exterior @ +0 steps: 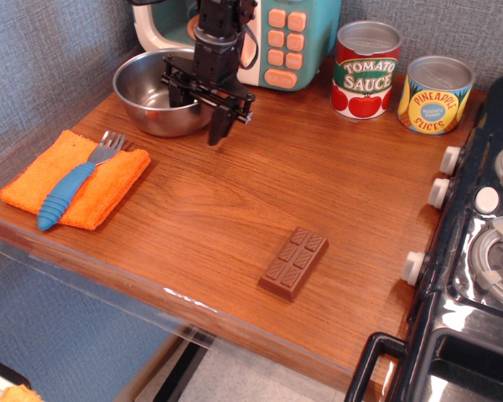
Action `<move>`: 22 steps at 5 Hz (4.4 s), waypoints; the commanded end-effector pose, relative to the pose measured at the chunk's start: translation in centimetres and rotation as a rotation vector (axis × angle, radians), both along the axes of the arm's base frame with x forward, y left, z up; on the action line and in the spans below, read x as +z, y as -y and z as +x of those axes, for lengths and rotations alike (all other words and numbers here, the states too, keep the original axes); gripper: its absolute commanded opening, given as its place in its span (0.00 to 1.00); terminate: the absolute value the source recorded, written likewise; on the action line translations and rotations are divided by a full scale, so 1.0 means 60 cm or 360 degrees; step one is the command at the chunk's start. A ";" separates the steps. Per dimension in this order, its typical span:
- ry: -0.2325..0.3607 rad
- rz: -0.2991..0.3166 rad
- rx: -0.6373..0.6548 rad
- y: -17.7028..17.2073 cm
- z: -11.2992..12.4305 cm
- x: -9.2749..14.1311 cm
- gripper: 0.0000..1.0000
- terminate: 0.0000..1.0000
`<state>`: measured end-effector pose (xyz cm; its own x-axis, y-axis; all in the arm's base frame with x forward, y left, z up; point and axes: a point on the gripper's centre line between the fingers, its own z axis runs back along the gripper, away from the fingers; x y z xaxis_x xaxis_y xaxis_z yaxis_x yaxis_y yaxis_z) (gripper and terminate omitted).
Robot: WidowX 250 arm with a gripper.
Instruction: Put the bowl in front of the red can
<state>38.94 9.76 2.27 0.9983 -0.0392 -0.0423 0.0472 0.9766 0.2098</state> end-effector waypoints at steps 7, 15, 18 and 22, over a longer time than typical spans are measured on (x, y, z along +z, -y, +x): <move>0.0179 -0.0267 -0.0739 0.262 -0.029 0.106 0.00 0.00; 0.0200 -0.0492 -0.0594 0.208 -0.037 0.158 1.00 0.00; 0.0176 -0.0346 -0.0006 0.052 -0.121 0.169 1.00 0.00; 0.0106 -0.0228 0.0044 0.016 -0.147 0.122 1.00 1.00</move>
